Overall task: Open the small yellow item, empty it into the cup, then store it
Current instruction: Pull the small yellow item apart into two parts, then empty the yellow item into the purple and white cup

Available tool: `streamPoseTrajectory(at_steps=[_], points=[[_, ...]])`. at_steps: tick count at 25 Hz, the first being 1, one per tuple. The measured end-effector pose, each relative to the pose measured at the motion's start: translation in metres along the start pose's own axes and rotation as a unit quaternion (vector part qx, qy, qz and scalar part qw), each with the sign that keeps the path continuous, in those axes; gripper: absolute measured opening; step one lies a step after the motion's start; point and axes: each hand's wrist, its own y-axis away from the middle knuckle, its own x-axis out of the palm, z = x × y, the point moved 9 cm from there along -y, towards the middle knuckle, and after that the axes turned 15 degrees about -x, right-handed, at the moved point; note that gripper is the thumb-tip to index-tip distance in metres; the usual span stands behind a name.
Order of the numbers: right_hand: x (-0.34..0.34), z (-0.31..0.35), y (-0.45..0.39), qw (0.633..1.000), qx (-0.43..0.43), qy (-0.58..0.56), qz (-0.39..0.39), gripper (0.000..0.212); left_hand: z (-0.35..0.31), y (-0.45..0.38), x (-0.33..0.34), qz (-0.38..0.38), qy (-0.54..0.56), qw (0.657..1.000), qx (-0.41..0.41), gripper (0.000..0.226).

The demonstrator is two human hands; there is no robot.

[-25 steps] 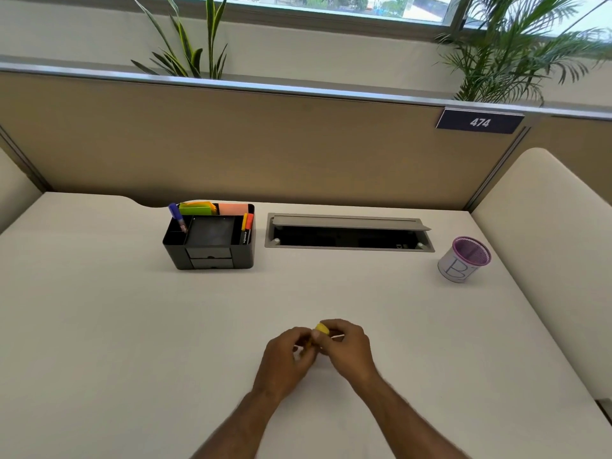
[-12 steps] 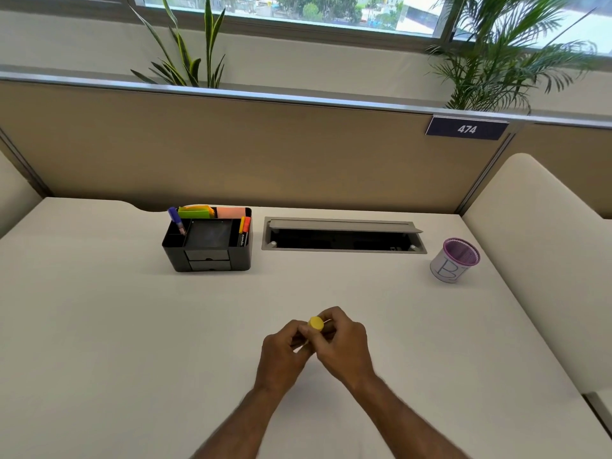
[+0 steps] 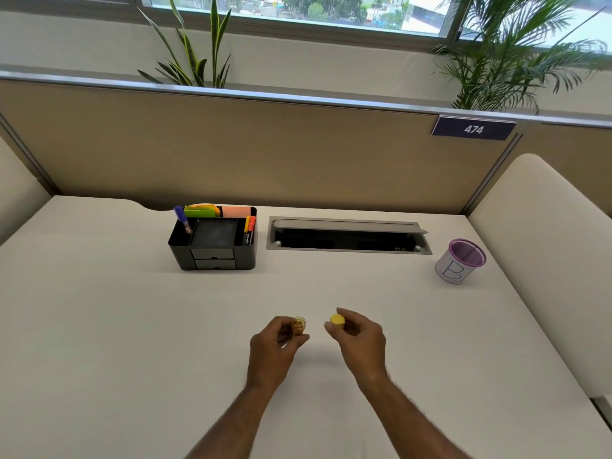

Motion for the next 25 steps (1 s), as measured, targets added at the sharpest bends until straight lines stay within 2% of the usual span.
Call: streamPoseTrajectory(at_steps=[2, 5, 8, 10, 15, 18, 21, 23, 25], points=[[0.011, -0.011, 0.002, 0.991, -0.012, 0.113, 0.071, 0.045, 0.000, 0.000, -0.004, -0.007, -0.009, 1.000, -0.002, 0.031], [0.034, -0.028, 0.012, 0.949, -0.026, 0.251, 0.190, 0.041, 0.002, -0.001, -0.005, -0.008, -0.018, 1.000, -0.004, 0.032], [0.046, -0.036, 0.016, 0.898, -0.065, 0.360, 0.245, 0.032, 0.006, -0.001, -0.004, -0.002, -0.034, 0.999, -0.011, 0.029], [0.054, -0.039, 0.017, 0.877, -0.091, 0.387, 0.268, 0.035, 0.008, -0.002, -0.004, 0.000, -0.039, 0.999, -0.013, 0.029], [0.060, -0.048, 0.016, 0.881, -0.086, 0.368, 0.284, 0.046, 0.010, -0.001, -0.004, 0.005, -0.050, 0.999, -0.016, 0.028], [0.043, -0.038, 0.013, 0.924, -0.082, 0.307, 0.213, 0.058, 0.006, -0.002, -0.002, 0.007, -0.048, 0.999, -0.015, 0.029], [0.022, -0.016, 0.005, 0.964, -0.114, 0.210, 0.114, 0.050, -0.005, -0.004, 0.005, 0.012, -0.050, 0.999, 0.002, 0.030], [0.015, -0.005, 0.000, 0.974, -0.129, 0.158, 0.100, 0.048, -0.017, -0.005, 0.017, 0.025, -0.045, 0.999, 0.006, 0.031], [0.012, 0.001, -0.006, 0.977, -0.136, 0.111, 0.121, 0.047, -0.029, -0.007, 0.033, 0.047, -0.037, 0.998, 0.015, 0.032]])
